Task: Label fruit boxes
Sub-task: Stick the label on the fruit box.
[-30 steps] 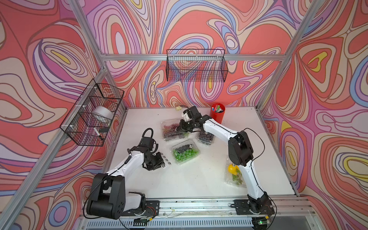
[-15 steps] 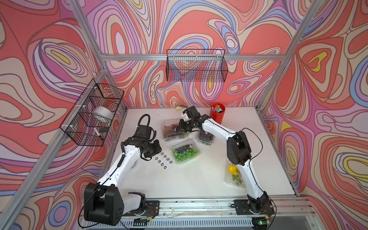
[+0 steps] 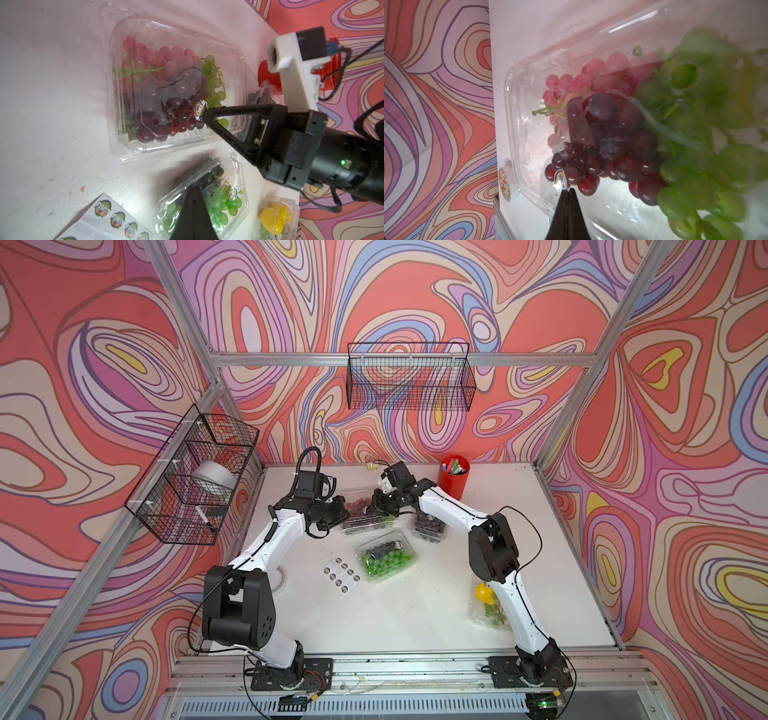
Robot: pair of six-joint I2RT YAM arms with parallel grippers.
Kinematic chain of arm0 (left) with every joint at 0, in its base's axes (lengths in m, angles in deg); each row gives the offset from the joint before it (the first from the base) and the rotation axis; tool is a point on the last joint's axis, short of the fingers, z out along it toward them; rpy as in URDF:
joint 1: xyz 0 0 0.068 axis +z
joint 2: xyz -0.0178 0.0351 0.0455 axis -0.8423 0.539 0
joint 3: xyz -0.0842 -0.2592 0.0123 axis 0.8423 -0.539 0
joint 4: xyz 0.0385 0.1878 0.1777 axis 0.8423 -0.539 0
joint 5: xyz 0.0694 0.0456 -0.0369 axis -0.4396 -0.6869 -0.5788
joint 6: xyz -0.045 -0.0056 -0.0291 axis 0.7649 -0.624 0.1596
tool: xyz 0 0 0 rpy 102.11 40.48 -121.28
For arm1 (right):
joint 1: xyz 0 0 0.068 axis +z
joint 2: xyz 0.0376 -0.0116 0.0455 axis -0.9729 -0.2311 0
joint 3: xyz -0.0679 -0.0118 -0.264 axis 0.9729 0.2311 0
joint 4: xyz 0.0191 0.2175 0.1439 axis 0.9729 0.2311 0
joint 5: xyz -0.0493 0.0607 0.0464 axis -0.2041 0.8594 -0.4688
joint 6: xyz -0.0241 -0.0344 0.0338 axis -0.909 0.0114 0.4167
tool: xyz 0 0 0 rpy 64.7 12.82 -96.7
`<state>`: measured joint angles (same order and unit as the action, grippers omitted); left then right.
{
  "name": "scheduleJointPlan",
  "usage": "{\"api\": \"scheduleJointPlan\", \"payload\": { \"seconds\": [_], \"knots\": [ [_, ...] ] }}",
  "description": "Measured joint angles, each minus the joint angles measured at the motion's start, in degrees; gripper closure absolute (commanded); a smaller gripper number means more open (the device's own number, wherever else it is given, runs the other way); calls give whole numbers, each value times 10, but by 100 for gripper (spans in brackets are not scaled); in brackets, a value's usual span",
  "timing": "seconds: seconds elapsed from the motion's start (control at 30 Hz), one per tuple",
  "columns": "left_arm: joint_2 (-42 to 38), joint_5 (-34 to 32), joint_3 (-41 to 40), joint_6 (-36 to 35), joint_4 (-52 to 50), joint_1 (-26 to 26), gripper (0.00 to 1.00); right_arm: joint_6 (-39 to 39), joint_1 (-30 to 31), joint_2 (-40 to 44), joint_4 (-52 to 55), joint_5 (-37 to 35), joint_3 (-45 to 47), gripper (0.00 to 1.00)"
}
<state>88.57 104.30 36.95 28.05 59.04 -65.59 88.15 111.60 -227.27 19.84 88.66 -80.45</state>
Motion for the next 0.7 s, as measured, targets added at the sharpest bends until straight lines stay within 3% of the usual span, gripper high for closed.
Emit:
{"api": "scheduleJointPlan", "payload": {
  "seconds": [0.7],
  "knots": [
    [121,31,29,41,95,-21,100,8,0,0,12,-3,0,93]
  ]
}}
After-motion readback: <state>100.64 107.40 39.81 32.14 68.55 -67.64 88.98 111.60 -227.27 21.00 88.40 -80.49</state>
